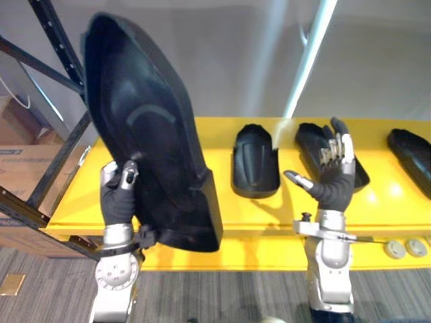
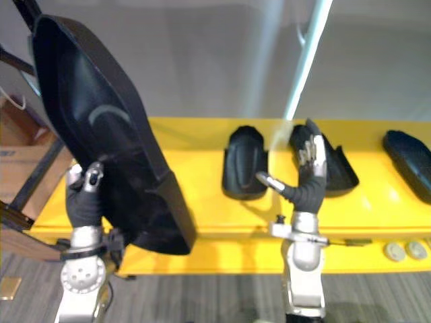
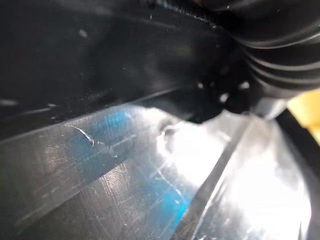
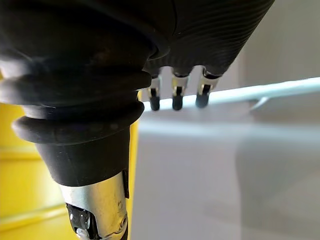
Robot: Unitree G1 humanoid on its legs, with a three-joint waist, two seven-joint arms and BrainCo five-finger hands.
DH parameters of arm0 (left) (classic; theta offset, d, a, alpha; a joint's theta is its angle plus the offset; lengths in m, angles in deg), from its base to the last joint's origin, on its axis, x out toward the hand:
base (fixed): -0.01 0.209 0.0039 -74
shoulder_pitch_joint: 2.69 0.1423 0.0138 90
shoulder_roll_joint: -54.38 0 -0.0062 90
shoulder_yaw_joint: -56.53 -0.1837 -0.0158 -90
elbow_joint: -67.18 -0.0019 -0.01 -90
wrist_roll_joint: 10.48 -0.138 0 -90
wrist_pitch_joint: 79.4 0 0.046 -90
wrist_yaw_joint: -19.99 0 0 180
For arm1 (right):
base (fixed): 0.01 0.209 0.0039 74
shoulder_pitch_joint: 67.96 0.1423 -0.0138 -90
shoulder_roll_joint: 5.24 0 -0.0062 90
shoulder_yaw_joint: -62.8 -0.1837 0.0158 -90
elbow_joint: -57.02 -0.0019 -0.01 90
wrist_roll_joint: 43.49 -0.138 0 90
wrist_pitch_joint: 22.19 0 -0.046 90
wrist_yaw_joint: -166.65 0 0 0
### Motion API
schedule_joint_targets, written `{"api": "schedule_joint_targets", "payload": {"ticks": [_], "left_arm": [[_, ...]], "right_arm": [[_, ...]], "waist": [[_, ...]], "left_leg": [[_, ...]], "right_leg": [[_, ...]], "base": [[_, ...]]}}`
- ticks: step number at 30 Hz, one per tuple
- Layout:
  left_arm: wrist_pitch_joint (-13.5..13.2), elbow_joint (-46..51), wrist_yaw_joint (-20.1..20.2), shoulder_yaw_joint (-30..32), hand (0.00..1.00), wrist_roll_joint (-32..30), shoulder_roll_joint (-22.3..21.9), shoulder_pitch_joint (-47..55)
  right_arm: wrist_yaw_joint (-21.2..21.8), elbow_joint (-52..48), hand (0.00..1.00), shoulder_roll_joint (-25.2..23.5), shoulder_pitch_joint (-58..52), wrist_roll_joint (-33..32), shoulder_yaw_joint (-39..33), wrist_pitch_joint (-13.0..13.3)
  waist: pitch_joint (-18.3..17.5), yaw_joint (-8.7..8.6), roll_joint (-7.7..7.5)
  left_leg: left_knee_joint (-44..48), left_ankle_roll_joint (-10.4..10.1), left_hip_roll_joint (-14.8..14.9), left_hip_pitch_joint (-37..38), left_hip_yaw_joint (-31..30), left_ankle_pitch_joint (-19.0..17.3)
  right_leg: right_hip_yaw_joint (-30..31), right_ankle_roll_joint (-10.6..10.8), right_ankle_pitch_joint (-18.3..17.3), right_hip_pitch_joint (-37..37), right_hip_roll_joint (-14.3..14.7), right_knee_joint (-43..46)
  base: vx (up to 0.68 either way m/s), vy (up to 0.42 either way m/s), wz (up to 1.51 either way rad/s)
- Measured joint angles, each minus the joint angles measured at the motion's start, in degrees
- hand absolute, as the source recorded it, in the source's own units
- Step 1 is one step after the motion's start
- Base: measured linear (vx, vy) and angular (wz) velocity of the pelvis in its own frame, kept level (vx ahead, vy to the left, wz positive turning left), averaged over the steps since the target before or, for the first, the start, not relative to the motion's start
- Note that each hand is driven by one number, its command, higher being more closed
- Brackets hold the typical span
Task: Walk over and take plastic housings, then place them on the shelf
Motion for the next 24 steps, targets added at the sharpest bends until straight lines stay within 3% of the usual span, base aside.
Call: {"api": "schedule_joint_targets", "payload": {"ticks": [2, 8, 11, 13, 14, 15, 17, 19, 22, 24], "left_arm": [[0.0, 0.0, 0.3, -0.4, 1.0, -0.5, -0.9, -0.2], [0.0, 0.1, 0.1, 0.3, 1.0, -0.3, -1.2, -0.1], [0.0, -0.1, 0.1, 0.2, 1.0, -0.3, -1.1, -0.2], [0.0, -0.2, -0.2, 0.2, 1.0, -0.3, -0.8, -0.3], [0.0, -0.2, -1.2, 0.2, 1.0, -0.4, -0.4, -0.6], [0.0, -0.3, -1.6, 0.3, 1.0, -0.4, -0.2, -0.7], [0.2, -1.2, -2.2, 0.7, 1.0, -0.4, 1.5, -1.8], [0.6, -1.6, -2.4, 2.2, 1.0, -0.5, 3.5, -2.6], [0.7, -2.1, -3.0, 6.6, 1.0, -0.7, 5.0, -3.4], [0.7, -3.3, -3.1, 6.8, 1.0, -1.5, 4.9, -4.6]], "right_arm": [[0.0, 0.0, 0.0, 0.9, -0.1, 0.0, -0.4, -0.2], [0.3, -0.6, 0.0, 3.6, 0.2, 0.0, -3.1, 0.0], [-0.2, -1.0, 0.0, 3.4, 0.1, 0.2, -6.0, 0.0], [-1.4, -2.9, 0.0, 3.7, -0.4, 0.9, -8.9, 0.0], [-2.8, -5.2, 0.0, 3.6, -1.3, 2.2, -11.4, 0.1], [-3.3, -5.9, 0.0, 3.3, -1.7, 2.8, -12.3, 0.1], [-4.1, -8.1, 0.0, 1.2, -4.0, 5.6, -15.3, 0.0], [-5.1, -10.1, 0.0, 0.7, -2.9, 9.0, -17.5, 0.0], [-7.5, -10.2, 0.0, 0.7, 0.1, 12.0, -18.6, -0.3], [-8.4, -10.1, 0.0, -0.1, -1.2, 12.8, -21.8, -1.1]], "waist": [[0.3, 0.05, 0.72], [0.3, 1.28, 0.19], [0.5, 0.73, 0.13], [0.2, 0.22, 0.56], [-0.7, -0.45, 1.97], [-0.7, -0.44, 1.7], [-0.6, -0.75, -1.12], [-0.9, -0.6, -2.13], [-0.6, -0.27, -1.73], [-0.4, -0.57, -1.7]], "left_leg": [[1.2, -0.4, 0.7, 0.1, 0.6, -0.3], [14.1, -0.6, 2.4, -1.7, 2.0, -3.0], [14.2, -0.8, 7.7, -3.3, 2.9, -4.4], [9.2, -2.8, 9.8, -3.1, 0.9, -2.5], [4.7, -5.8, 11.0, -1.6, -2.4, 0.3], [4.1, -7.9, 10.5, -0.4, -2.8, -1.3], [4.6, -7.6, 7.7, 0.1, -1.1, -2.7], [5.0, -6.1, 7.1, 0.5, 2.2, -3.6], [8.1, -4.0, 8.0, -0.7, 8.4, -5.2], [8.9, -3.2, 7.6, -1.0, 9.7, -6.0]], "right_leg": [[-0.7, -0.1, 0.0, 1.7, 0.5, -0.9], [3.3, -0.3, 0.1, 7.5, 1.5, -3.3], [4.5, -0.6, -0.2, 7.3, 0.7, -3.2], [4.7, -0.5, -0.2, 6.7, -0.4, -1.8], [5.4, 1.7, -1.4, 6.5, -1.0, -0.5], [6.2, 2.8, -2.1, 6.5, -1.6, 0.0], [7.5, 5.5, -1.0, 6.6, -4.4, 0.0], [11.0, 8.1, 2.5, 5.3, -5.2, -1.4], [12.4, 7.6, 7.3, 1.5, -5.2, -2.1], [11.2, 7.2, 8.1, 0.6, -6.0, -2.5]], "base": [[0.15, -0.067, 0.22], [0.12, -0.002, -0.08], [0.08, 0.155, -0.16], [0.08, 0.249, -0.13], [0.11, 0.36, -0.17], [0.11, 0.379, -0.12], [0.07, 0.336, -0.19], [0.03, 0.312, -0.59], [-0.02, 0.213, -1.02], [-0.04, 0.148, -0.43]]}}
